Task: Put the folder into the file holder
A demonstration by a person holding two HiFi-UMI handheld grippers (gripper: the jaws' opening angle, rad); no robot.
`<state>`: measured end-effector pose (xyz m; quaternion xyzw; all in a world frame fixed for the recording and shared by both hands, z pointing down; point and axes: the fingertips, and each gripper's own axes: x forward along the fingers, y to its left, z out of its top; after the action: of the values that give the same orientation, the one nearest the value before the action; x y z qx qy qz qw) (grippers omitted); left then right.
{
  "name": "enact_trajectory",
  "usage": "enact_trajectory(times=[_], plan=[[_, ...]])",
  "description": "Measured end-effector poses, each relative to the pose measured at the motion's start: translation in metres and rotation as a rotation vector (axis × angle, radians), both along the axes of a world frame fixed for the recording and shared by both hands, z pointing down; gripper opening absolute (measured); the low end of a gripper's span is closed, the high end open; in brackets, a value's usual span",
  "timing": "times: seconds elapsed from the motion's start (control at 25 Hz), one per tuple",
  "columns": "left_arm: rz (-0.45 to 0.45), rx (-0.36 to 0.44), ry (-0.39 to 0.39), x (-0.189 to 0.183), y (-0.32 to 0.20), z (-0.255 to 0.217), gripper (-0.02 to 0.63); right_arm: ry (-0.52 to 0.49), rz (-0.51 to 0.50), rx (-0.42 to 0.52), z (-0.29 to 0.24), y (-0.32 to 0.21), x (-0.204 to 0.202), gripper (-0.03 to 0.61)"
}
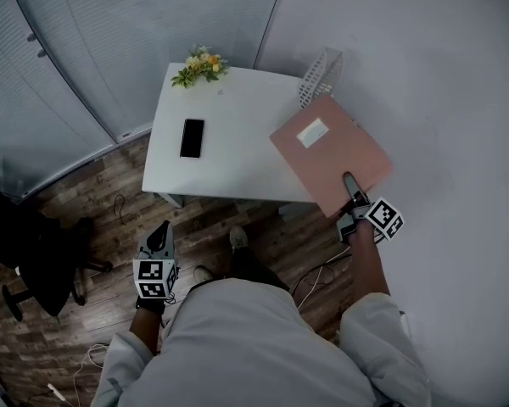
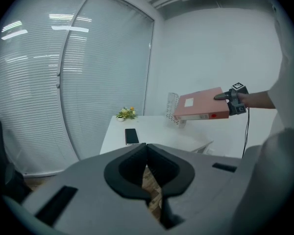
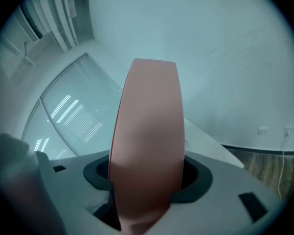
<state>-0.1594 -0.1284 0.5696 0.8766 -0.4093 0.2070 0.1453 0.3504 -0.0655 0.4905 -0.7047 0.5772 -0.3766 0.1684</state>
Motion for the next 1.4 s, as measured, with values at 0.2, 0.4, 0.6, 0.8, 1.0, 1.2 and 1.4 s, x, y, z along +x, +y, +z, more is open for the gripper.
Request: enact_trajectory(times=[0.2, 0.4, 0.6, 0.8, 1.0, 1.2, 1.4], plan=[[0.000, -0.016, 0.012, 0.005, -0.004, 0.001, 0.009, 0.150, -0.012, -0.041, -0.054, -0.032, 0.047, 0.295], [-0.019, -0.012, 0.017, 0.005, -0.008, 0.004, 0.009, 0.296, -0.030, -0.089, -0.087, -0.065, 0.080, 0.295], [-0.041, -0.037, 0.021, 0.004, -0.010, 0.008, 0.009, 0.391, -0.024, -0.145, -0.095, -0.089, 0.101, 0.294], [-0.052, -0.048, 0.019, 0.004, -0.016, 0.012, 0.009, 0.490, -0.039, -0.211, -0.085, -0.107, 0.106, 0.295], [-0.053, -0.056, 0.022, 0.007, -0.019, 0.014, 0.009, 0.585, -0.043, -0.248, -0.072, -0.118, 0.098, 0.293], [-0.059, -0.062, 0.024, 0.005, -0.024, 0.018, 0.009, 0.664, -0.058, -0.268, -0.072, -0.124, 0.093, 0.293], [-0.071, -0.071, 0.026, 0.002, -0.027, 0.021, 0.009, 0.729, -0.072, -0.317, -0.072, -0.130, 0.087, 0.295]])
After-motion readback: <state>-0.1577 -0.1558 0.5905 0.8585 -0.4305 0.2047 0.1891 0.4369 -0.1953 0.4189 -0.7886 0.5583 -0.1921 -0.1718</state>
